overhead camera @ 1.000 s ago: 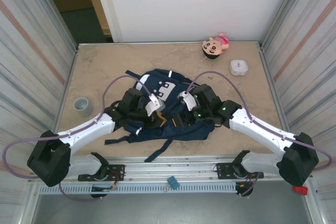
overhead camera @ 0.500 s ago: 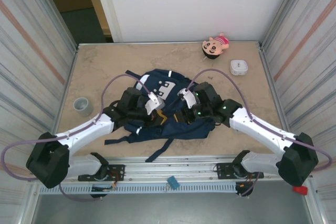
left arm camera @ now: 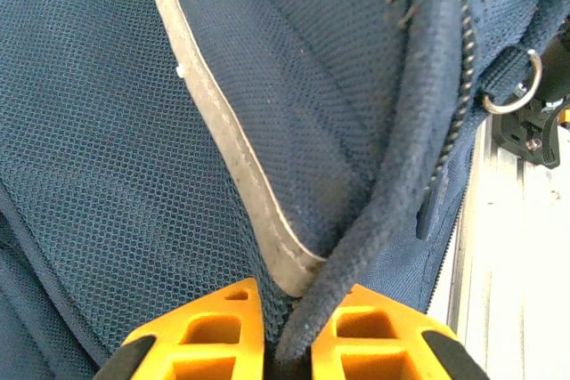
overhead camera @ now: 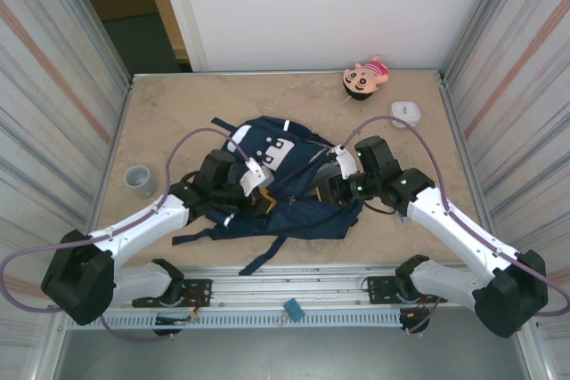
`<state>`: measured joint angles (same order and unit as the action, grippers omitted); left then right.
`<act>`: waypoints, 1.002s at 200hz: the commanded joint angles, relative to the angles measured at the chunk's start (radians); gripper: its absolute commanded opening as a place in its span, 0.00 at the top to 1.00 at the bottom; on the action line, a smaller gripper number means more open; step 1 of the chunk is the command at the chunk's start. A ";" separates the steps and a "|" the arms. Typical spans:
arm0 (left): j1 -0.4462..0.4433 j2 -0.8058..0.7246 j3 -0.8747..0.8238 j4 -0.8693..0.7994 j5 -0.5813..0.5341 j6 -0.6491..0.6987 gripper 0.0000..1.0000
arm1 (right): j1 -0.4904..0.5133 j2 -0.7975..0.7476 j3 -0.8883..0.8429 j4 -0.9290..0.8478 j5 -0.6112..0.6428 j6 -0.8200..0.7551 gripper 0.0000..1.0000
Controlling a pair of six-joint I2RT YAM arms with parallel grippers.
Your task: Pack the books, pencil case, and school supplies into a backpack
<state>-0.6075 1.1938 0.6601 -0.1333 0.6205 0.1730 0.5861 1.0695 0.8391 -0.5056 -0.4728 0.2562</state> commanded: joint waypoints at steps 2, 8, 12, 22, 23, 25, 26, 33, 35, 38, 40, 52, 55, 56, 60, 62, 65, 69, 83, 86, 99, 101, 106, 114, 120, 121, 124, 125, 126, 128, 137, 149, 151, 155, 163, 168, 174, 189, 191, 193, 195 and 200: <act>0.010 0.002 0.020 0.036 0.066 -0.103 1.00 | 0.068 -0.061 -0.014 -0.003 0.005 0.085 0.68; 0.007 0.000 0.019 0.046 0.071 -0.123 1.00 | 0.089 -0.073 -0.018 0.000 0.040 0.123 0.67; 0.003 -0.001 0.019 0.053 0.066 -0.138 1.00 | 0.108 -0.103 -0.022 0.002 0.069 0.153 0.66; -0.006 -0.001 0.017 0.075 0.041 -0.195 1.00 | 0.146 -0.140 -0.027 0.001 0.149 0.236 0.65; -0.006 -0.002 0.018 0.077 0.038 -0.201 1.00 | 0.150 -0.141 -0.027 0.001 0.159 0.247 0.65; -0.008 0.000 0.017 0.079 0.033 -0.213 1.00 | 0.159 -0.148 -0.028 0.000 0.177 0.267 0.65; -0.009 0.001 0.016 0.081 0.032 -0.219 1.00 | 0.161 -0.151 -0.028 0.001 0.185 0.276 0.64; -0.012 0.004 0.016 0.094 0.015 -0.265 1.00 | 0.204 -0.169 -0.031 0.002 0.258 0.342 0.64; -0.013 0.004 0.015 0.097 0.010 -0.278 1.00 | 0.216 -0.173 -0.031 0.002 0.284 0.361 0.64; -0.014 0.007 0.016 0.100 0.003 -0.297 1.00 | 0.236 -0.178 -0.032 0.001 0.323 0.391 0.64; -0.015 0.008 0.016 0.102 -0.002 -0.308 1.00 | 0.253 -0.180 -0.030 -0.001 0.350 0.408 0.64; -0.018 0.015 0.018 0.106 -0.018 -0.364 1.00 | 0.343 -0.178 -0.014 -0.026 0.502 0.504 0.63; -0.018 0.016 0.018 0.106 -0.019 -0.376 1.00 | 0.365 -0.174 -0.007 -0.036 0.540 0.529 0.63; -0.018 0.017 0.019 0.107 -0.019 -0.379 1.00 | 0.373 -0.171 -0.004 -0.040 0.551 0.535 0.63; -0.018 0.018 0.018 0.108 -0.018 -0.390 1.00 | 0.402 -0.163 0.006 -0.050 0.590 0.554 0.64; -0.021 0.019 0.018 0.109 -0.018 -0.394 1.00 | 0.414 -0.157 0.011 -0.054 0.608 0.565 0.64; -0.021 0.019 0.018 0.109 -0.020 -0.398 1.00 | 0.435 -0.146 0.023 -0.067 0.631 0.578 0.64; -0.021 0.017 0.020 0.109 -0.022 -0.404 1.00 | 0.461 -0.130 0.037 -0.084 0.676 0.597 0.63; -0.021 0.015 0.020 0.115 -0.030 -0.422 1.00 | 0.528 -0.054 0.087 -0.115 0.766 0.636 0.62; -0.021 0.016 0.022 0.116 -0.029 -0.424 1.00 | 0.537 -0.034 0.097 -0.118 0.774 0.639 0.62; -0.021 0.020 0.031 0.115 -0.026 -0.428 1.00 | 0.558 0.050 0.144 -0.128 0.782 0.643 0.61; -0.021 0.020 0.033 0.114 -0.023 -0.428 1.00 | 0.560 0.064 0.151 -0.132 0.784 0.643 0.61; -0.021 0.022 0.038 0.111 -0.021 -0.428 1.00 | 0.566 0.097 0.172 -0.142 0.791 0.642 0.60; -0.023 0.024 0.045 0.107 -0.018 -0.427 1.00 | 0.576 0.144 0.209 -0.169 0.815 0.643 0.58; -0.026 0.027 0.049 0.107 -0.015 -0.423 1.00 | 0.582 0.172 0.232 -0.187 0.837 0.641 0.57; -0.026 0.027 0.049 0.106 -0.015 -0.423 1.00 | 0.583 0.178 0.237 -0.189 0.841 0.640 0.56; -0.027 0.027 0.049 0.106 -0.014 -0.422 1.00 | 0.585 0.191 0.247 -0.194 0.849 0.636 0.56; -0.027 0.027 0.050 0.106 -0.013 -0.422 1.00 | 0.585 0.195 0.249 -0.195 0.852 0.635 0.55; -0.027 0.027 0.051 0.106 -0.012 -0.422 1.00 | 0.585 0.199 0.253 -0.195 0.854 0.634 0.55; -0.028 0.027 0.050 0.106 -0.013 -0.422 1.00 | 0.586 0.205 0.255 -0.196 0.858 0.629 0.55; -0.030 0.030 0.053 0.106 -0.009 -0.420 1.00 | 0.584 0.228 0.269 -0.187 0.866 0.619 0.53; -0.033 0.030 0.053 0.106 -0.002 -0.416 1.00 | 0.579 0.250 0.280 -0.171 0.882 0.605 0.51; -0.034 0.029 0.053 0.106 -0.002 -0.414 1.00 | 0.577 0.254 0.281 -0.171 0.886 0.604 0.52; -0.034 0.028 0.055 0.105 -0.001 -0.412 1.00 | 0.573 0.261 0.282 -0.171 0.893 0.604 0.51; -0.035 0.026 0.057 0.100 0.001 -0.406 1.00 | 0.564 0.276 0.284 -0.171 0.902 0.600 0.52; -0.036 0.023 0.057 0.099 0.002 -0.404 1.00 | 0.557 0.284 0.285 -0.173 0.906 0.599 0.52; -0.036 0.021 0.057 0.098 0.004 -0.400 1.00 | 0.548 0.293 0.286 -0.176 0.911 0.599 0.52; -0.036 0.014 0.059 0.095 0.008 -0.393 1.00 | 0.529 0.314 0.283 -0.178 0.927 0.591 0.60; -0.036 0.013 0.059 0.094 0.008 -0.392 1.00 | 0.527 0.316 0.283 -0.178 0.930 0.590 0.61; -0.037 0.012 0.059 0.093 0.008 -0.391 1.00 | 0.525 0.318 0.282 -0.179 0.933 0.589 0.63; -0.037 0.011 0.060 0.092 0.009 -0.391 1.00 | 0.523 0.319 0.281 -0.179 0.934 0.589 0.64; -0.036 0.010 0.061 0.088 0.010 -0.385 1.00 | 0.518 0.320 0.280 -0.180 0.937 0.586 0.67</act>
<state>-0.6369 1.2259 0.6724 -0.0490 0.5900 -0.1883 1.1316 1.3651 1.0988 -0.6468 0.3836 0.8539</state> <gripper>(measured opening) 0.134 0.385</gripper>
